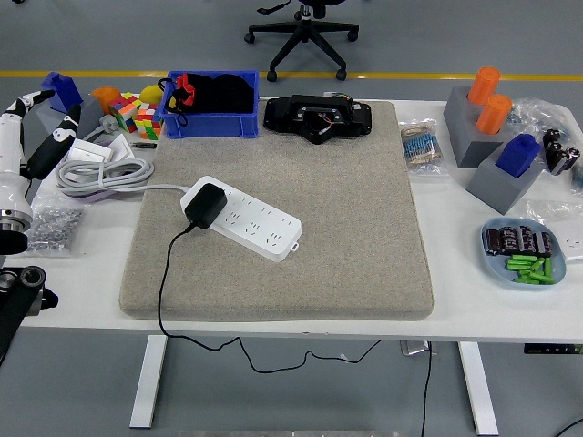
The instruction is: Press the white button,pick up the black plug,place it near the board,insert it into the board
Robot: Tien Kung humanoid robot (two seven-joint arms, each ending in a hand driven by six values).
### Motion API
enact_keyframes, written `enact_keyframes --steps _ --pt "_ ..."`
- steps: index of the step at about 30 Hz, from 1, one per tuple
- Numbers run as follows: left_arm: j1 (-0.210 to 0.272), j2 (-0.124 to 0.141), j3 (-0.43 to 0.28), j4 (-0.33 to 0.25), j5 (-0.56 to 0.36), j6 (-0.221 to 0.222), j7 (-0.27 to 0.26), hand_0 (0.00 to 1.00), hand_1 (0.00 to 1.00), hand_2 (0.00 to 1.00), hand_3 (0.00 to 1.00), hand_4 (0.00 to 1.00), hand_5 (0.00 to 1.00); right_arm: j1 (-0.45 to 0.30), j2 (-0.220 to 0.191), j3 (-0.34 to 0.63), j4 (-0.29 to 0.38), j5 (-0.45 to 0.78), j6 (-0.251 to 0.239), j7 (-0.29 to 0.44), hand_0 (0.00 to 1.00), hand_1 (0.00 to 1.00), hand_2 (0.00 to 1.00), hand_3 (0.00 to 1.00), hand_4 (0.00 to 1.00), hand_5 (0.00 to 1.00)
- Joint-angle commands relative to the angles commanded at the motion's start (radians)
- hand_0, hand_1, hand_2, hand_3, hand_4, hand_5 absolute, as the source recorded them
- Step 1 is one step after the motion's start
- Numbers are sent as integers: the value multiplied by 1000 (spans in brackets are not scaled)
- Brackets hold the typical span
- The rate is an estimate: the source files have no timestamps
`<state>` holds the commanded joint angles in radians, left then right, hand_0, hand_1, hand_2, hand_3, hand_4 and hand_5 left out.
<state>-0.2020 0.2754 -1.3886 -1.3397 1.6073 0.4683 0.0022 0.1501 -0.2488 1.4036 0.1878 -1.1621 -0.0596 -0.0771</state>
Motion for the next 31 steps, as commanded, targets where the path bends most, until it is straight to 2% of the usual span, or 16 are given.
enact_keyframes --steps 31 --pt "-16 15 32 -8 -11 -2 3 991 942 870 758 762 721 7 -12 -47 0 15 7 -13 616 582 575 583 648 382"
